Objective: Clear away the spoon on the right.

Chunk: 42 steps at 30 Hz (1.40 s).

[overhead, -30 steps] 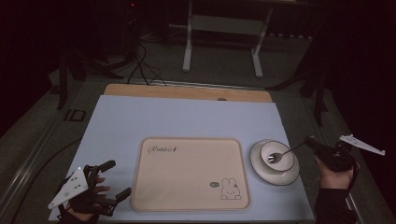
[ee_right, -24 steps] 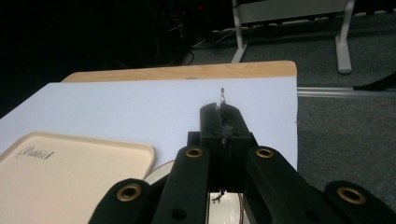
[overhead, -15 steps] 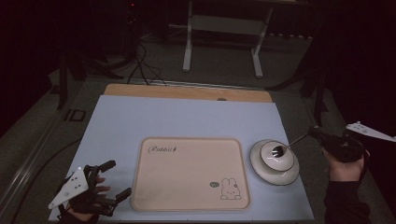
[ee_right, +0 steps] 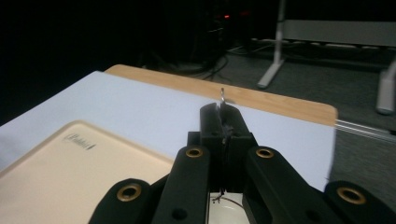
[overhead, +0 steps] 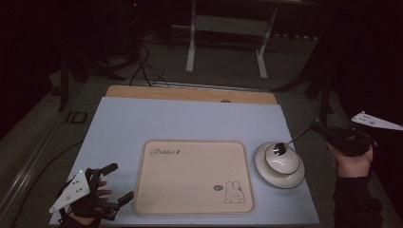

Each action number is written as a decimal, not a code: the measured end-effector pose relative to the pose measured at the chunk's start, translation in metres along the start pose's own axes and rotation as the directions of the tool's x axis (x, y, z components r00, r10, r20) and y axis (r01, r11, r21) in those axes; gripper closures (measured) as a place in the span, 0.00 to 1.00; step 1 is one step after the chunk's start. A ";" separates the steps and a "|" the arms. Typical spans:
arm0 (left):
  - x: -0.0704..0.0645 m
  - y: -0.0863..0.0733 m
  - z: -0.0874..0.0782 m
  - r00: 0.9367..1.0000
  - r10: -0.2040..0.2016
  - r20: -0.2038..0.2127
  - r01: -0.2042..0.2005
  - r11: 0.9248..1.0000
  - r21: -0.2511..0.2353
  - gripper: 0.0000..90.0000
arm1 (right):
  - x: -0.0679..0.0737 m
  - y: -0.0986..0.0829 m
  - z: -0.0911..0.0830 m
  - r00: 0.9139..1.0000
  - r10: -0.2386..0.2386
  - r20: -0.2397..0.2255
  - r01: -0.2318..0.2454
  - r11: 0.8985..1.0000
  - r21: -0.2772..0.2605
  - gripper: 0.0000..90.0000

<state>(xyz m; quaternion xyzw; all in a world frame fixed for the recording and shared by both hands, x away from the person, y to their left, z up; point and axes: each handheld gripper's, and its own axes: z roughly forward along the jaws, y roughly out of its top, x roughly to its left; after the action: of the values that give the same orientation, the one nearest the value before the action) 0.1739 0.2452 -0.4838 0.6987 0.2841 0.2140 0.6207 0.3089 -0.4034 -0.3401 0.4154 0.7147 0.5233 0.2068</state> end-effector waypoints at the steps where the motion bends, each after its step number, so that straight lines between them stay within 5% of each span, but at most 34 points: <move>1: 0.000 0.000 0.000 1.000 0.000 0.001 0.000 1.000 0.000 0.00 | 0.003 0.003 0.002 1.000 -0.016 -0.020 0.016 1.000 0.005 1.00; 9: 0.000 0.000 0.000 1.000 0.000 0.001 0.000 1.000 0.000 0.00 | 0.014 0.009 0.013 0.994 -0.051 -0.094 0.052 0.999 0.010 1.00; 19: 0.000 0.000 0.000 1.000 0.001 0.003 -0.001 1.000 0.000 0.00 | 0.031 0.015 0.036 0.974 -0.117 -0.196 0.126 0.991 0.035 1.00; 27: 0.000 0.000 0.000 1.000 0.002 0.005 -0.002 1.000 0.002 0.00 | 0.045 0.018 0.056 0.942 -0.157 -0.296 0.182 0.981 0.061 1.00; 30: 0.000 0.000 0.000 1.000 0.003 0.006 -0.003 1.000 0.003 0.00 | 0.046 0.018 0.057 0.938 -0.159 -0.308 0.186 0.981 0.061 1.00; 31: 0.000 0.000 0.000 1.000 0.002 0.006 -0.002 1.000 0.003 0.00 | 0.050 0.018 0.063 0.925 -0.162 -0.344 0.196 0.979 0.064 1.00; 33: 0.000 0.000 0.000 1.000 0.003 0.006 -0.003 1.000 0.003 0.00 | 0.051 0.018 0.064 0.922 -0.167 -0.348 0.202 0.977 0.065 1.00; 38: 0.000 0.000 0.000 1.000 0.004 0.006 -0.004 1.000 0.004 0.00 | 0.058 0.017 0.073 0.898 -0.176 -0.403 0.223 0.972 0.074 1.00; 39: 0.000 0.000 0.000 1.000 0.005 0.006 -0.005 1.000 0.006 0.00 | 0.060 0.016 0.077 0.888 -0.178 -0.425 0.234 0.969 0.083 1.00; 42: 0.000 0.000 0.000 1.000 0.005 0.006 -0.005 1.000 0.005 0.00 | 0.063 0.016 0.080 0.879 -0.179 -0.441 0.242 0.966 0.091 1.00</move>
<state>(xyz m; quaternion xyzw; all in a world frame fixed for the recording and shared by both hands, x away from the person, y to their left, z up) 0.1740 0.2447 -0.4841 0.7017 0.2809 0.2127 0.6192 0.3375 -0.3047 -0.3464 0.2235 0.8192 0.5235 0.0696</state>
